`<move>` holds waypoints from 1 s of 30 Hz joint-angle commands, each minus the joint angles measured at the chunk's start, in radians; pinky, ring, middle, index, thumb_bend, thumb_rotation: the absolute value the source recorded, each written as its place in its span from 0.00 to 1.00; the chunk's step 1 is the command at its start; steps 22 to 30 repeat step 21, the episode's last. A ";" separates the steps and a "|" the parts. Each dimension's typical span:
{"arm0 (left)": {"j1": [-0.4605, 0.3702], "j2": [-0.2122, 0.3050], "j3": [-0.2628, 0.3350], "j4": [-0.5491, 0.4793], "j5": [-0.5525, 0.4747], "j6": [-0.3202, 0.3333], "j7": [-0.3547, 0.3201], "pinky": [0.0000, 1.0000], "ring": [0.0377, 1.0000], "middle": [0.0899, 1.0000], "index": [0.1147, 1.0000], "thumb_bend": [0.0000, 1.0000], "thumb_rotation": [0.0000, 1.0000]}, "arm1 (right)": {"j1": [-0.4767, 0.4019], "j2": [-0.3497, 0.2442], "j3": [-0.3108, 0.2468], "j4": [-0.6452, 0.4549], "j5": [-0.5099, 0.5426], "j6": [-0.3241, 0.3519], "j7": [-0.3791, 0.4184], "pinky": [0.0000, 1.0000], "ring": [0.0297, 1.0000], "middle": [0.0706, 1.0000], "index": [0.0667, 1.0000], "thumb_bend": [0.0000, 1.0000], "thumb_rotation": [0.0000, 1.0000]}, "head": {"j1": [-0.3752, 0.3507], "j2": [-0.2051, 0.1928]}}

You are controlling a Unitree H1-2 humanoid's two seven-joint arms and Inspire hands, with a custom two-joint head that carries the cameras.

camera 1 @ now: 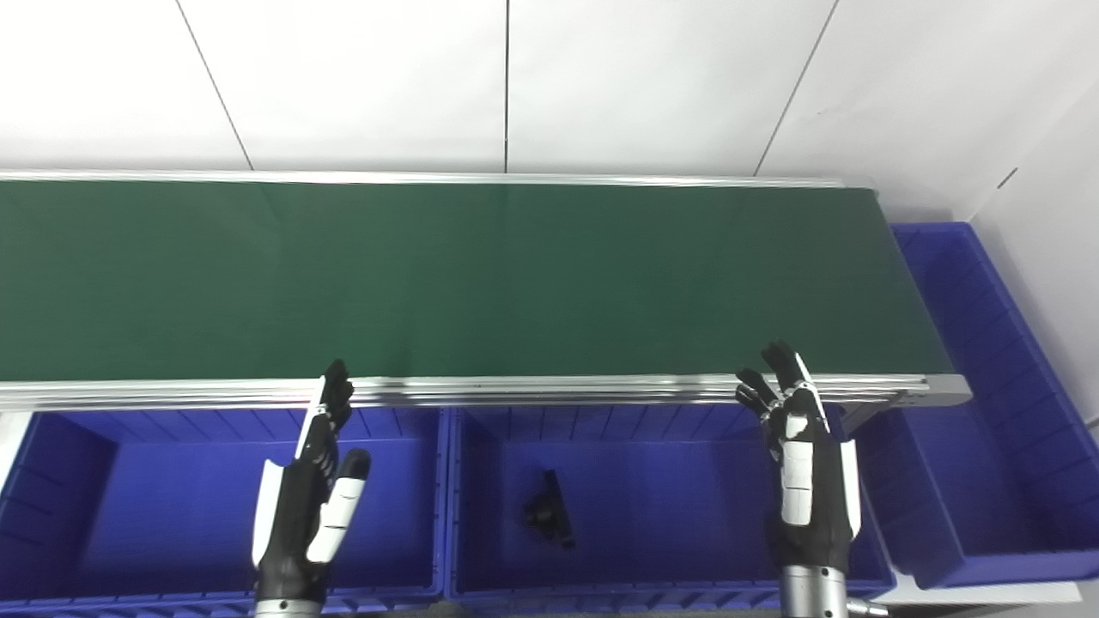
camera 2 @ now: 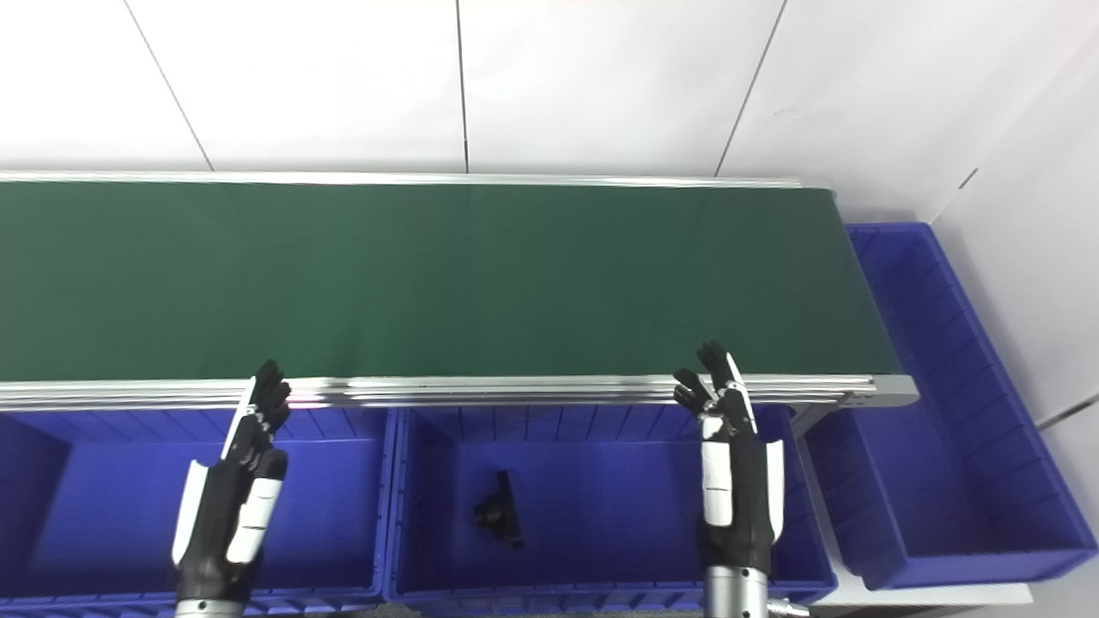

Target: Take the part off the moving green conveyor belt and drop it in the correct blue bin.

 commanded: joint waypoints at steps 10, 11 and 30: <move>0.009 -0.022 -0.014 -0.042 -0.026 -0.025 0.008 0.95 0.95 0.96 0.96 0.62 0.95 | 0.003 -0.002 -0.043 -0.043 -0.005 0.040 0.095 0.83 0.84 0.91 0.91 0.63 0.95 | 0.003 -0.012; 0.009 -0.022 -0.014 -0.040 -0.028 -0.026 0.008 0.95 0.95 0.96 0.96 0.62 0.95 | 0.003 -0.002 -0.045 -0.044 -0.009 0.043 0.101 0.83 0.83 0.91 0.91 0.63 0.96 | 0.003 -0.012; 0.000 -0.024 -0.014 -0.015 -0.030 -0.040 0.014 0.95 0.95 0.96 0.97 0.61 0.96 | 0.002 0.005 -0.067 -0.005 -0.020 0.031 0.137 0.84 0.84 0.91 0.90 0.60 0.97 | 0.010 -0.041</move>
